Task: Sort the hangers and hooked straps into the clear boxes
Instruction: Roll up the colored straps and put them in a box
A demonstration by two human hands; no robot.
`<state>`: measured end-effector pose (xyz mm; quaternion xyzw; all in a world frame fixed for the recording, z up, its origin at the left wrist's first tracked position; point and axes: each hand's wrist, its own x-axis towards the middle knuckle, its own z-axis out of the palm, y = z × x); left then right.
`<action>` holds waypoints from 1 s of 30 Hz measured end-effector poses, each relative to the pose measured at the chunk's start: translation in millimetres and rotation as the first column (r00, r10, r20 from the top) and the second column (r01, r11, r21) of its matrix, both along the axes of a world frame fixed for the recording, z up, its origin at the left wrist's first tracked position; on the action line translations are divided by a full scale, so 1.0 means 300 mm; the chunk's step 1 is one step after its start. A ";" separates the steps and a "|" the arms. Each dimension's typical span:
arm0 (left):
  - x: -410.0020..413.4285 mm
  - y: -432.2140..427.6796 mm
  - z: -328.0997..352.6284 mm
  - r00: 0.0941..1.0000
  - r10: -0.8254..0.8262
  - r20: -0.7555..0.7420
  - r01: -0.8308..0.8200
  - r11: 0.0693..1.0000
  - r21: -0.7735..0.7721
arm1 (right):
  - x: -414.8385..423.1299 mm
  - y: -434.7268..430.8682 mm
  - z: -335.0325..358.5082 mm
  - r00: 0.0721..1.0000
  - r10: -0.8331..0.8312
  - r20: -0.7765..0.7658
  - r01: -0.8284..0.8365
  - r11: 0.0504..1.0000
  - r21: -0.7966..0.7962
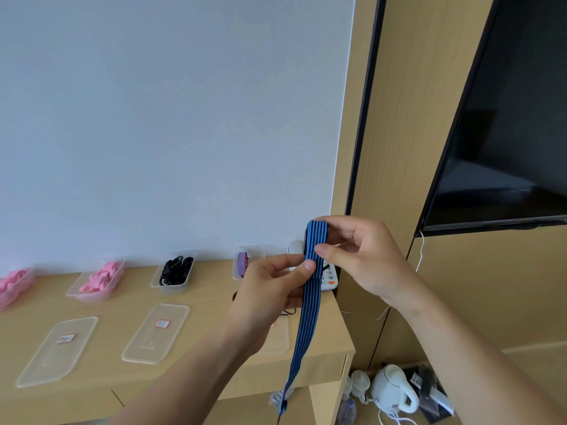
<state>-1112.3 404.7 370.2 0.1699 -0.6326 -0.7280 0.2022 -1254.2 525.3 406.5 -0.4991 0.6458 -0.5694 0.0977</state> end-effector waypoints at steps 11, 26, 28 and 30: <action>-0.002 -0.012 0.000 0.997 0.071 -0.025 -0.070 0.997 0.028 | 0.030 -0.007 -0.005 0.996 -0.053 -0.067 0.048 0.996 -0.077; -0.006 -0.060 0.009 0.997 -0.072 0.042 0.059 0.968 0.246 | 0.045 0.000 -0.127 0.801 -0.201 -0.564 0.045 0.959 -0.278; -0.005 -0.066 0.007 0.997 -0.076 0.023 0.069 0.972 0.225 | 0.044 0.013 -0.135 0.796 -0.169 -0.581 0.040 0.973 -0.229; -0.006 -0.067 0.007 0.997 -0.074 0.021 0.068 0.979 0.191 | 0.040 0.024 -0.134 0.816 -0.138 -0.562 0.037 0.982 -0.187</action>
